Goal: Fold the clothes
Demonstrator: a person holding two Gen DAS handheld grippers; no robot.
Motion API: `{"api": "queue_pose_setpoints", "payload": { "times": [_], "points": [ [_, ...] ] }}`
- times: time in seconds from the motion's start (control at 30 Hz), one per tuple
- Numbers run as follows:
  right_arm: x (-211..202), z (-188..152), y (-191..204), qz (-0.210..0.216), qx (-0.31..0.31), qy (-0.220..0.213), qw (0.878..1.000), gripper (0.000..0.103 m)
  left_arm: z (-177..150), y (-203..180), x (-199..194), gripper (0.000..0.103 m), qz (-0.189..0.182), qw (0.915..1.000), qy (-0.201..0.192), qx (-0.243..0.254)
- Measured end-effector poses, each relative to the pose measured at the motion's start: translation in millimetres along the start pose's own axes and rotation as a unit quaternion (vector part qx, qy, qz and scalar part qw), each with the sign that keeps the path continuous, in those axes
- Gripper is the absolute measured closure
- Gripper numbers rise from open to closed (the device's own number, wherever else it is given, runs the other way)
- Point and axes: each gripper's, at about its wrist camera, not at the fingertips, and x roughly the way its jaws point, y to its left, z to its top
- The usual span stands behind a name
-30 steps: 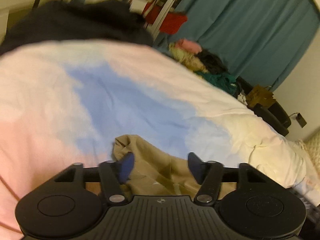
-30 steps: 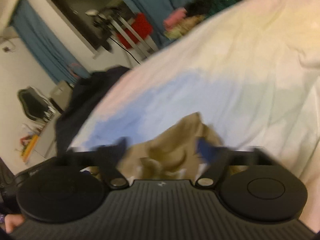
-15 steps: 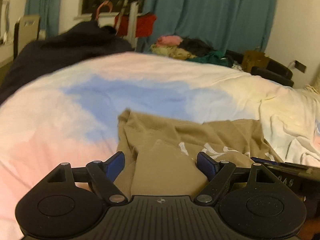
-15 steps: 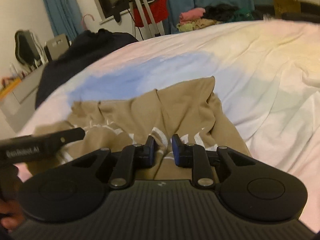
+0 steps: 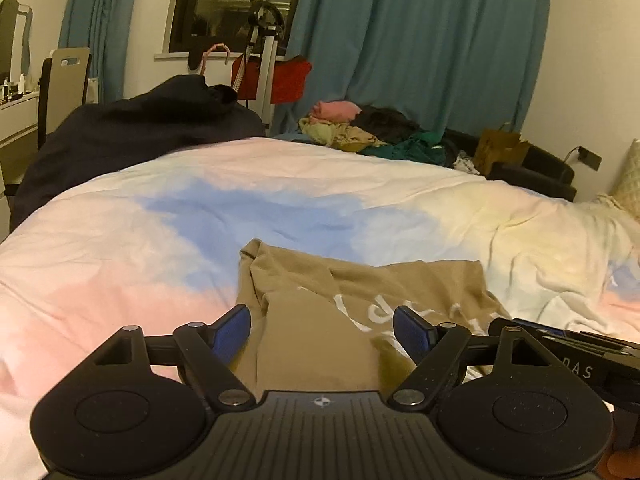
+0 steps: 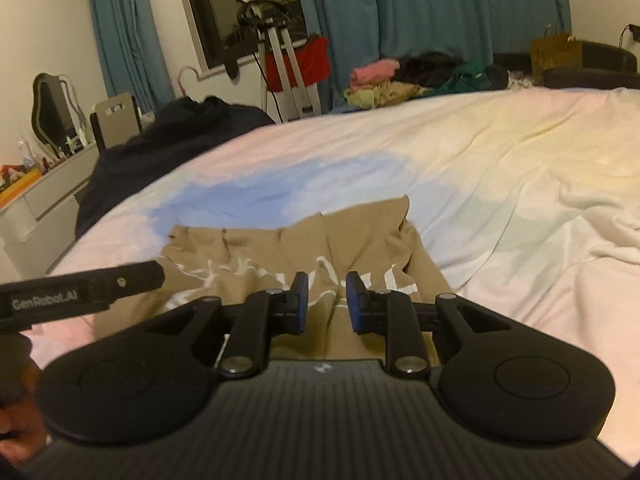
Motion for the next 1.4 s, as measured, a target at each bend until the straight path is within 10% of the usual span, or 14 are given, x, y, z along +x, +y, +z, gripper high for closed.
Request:
{"api": "queue_pose_setpoints", "payload": {
  "times": [0.77, 0.87, 0.97, 1.23, 1.4],
  "points": [
    [-23, -5, -4, -0.011, 0.024, 0.022, 0.999, 0.078, -16, -4, 19, 0.021, 0.028, 0.9977, 0.056, 0.025],
    [-34, -2, -19, 0.022, 0.097, 0.026, 0.995, 0.048, -15, -4, 18, 0.022, 0.028, 0.9976, 0.058, 0.022],
    [-36, -5, -36, 0.063, 0.185, 0.04, 0.98, 0.017, -13, -3, 18, 0.022, 0.025, 0.9976, 0.063, 0.013],
    [6, -50, -82, 0.139, 0.437, 0.147, 0.876, 0.019, -9, 1, 18, 0.022, 0.019, 0.997, 0.073, -0.016],
    [11, -57, -96, 0.124, 0.491, 0.098, 0.857, 0.023, -5, 4, 17, 0.022, 0.012, 0.9964, 0.074, -0.039]
  ]
}}
